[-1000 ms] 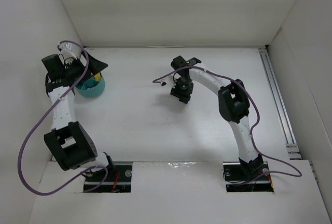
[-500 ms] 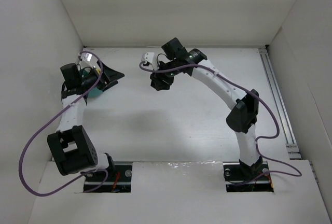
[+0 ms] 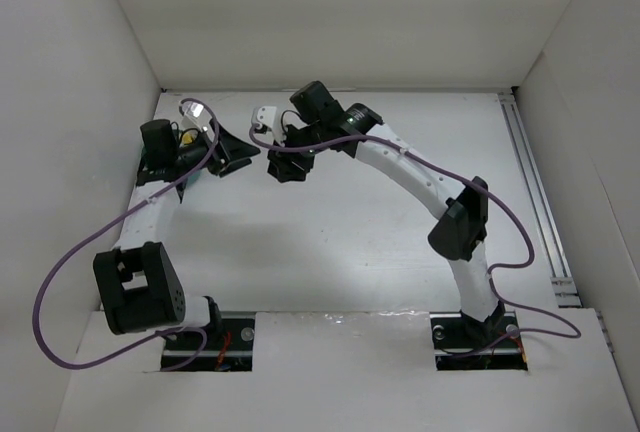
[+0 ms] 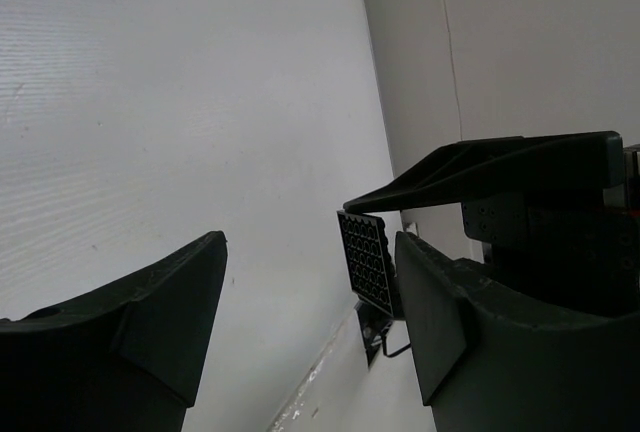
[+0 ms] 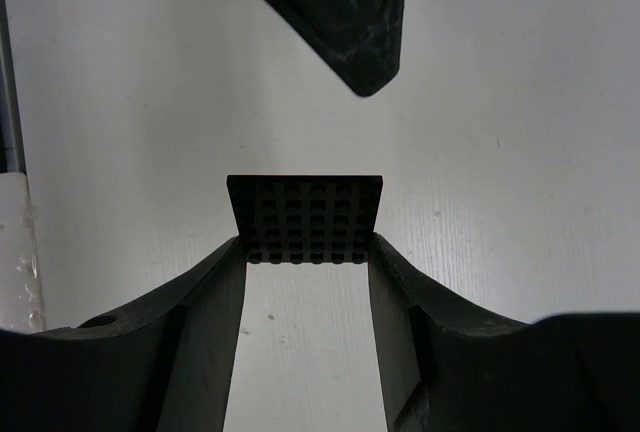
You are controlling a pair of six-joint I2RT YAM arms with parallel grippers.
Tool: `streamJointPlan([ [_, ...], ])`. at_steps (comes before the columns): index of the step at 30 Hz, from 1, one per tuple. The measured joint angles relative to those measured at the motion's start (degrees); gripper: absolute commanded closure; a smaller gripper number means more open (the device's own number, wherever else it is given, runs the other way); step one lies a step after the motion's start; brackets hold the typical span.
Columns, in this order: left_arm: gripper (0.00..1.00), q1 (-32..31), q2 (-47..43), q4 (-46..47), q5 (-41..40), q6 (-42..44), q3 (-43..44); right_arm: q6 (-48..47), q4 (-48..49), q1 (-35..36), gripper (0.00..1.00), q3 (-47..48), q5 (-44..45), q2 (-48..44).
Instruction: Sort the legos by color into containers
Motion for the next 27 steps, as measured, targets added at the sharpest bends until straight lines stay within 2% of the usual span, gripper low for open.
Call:
streamJointPlan([
  [8, 0.39, -3.8, 0.0, -1.7, 0.6, 1.7, 0.3, 1.3, 1.1, 0.1, 0.64, 0.7, 0.9, 0.4],
  [13, 0.41, -4.0, 0.0, -2.3, 0.7, 2.5, 0.3, 1.5, 1.5, 0.7, 0.64, 1.0, 1.5, 1.0],
  [14, 0.46, -4.0, 0.0, -2.4, 0.7, 2.6, 0.3, 1.5, 1.6, 0.8, 0.64, 1.2, 1.6, 1.2],
  [17, 0.51, -4.0, 0.0, -2.6, 0.7, 2.9, 0.3, 1.5, 1.7, 1.4, 0.62, 1.7, 1.9, 1.7],
  [25, 0.56, -4.8, 0.0, -3.0, 0.7, 3.1, 0.2, 1.5, 1.6, 2.3, 0.62, 4.2, 2.4, 3.5],
  [26, 0.58, -4.9, 0.0, -3.0, 0.7, 3.1, 0.3, 1.5, 1.6, 2.3, 0.62, 4.3, 2.6, 3.7],
  [27, 0.65, -5.1, 0.0, -3.1, 0.7, 3.2, 0.3, 1.5, 1.6, 2.3, 0.62, 4.5, 2.7, 3.8],
])
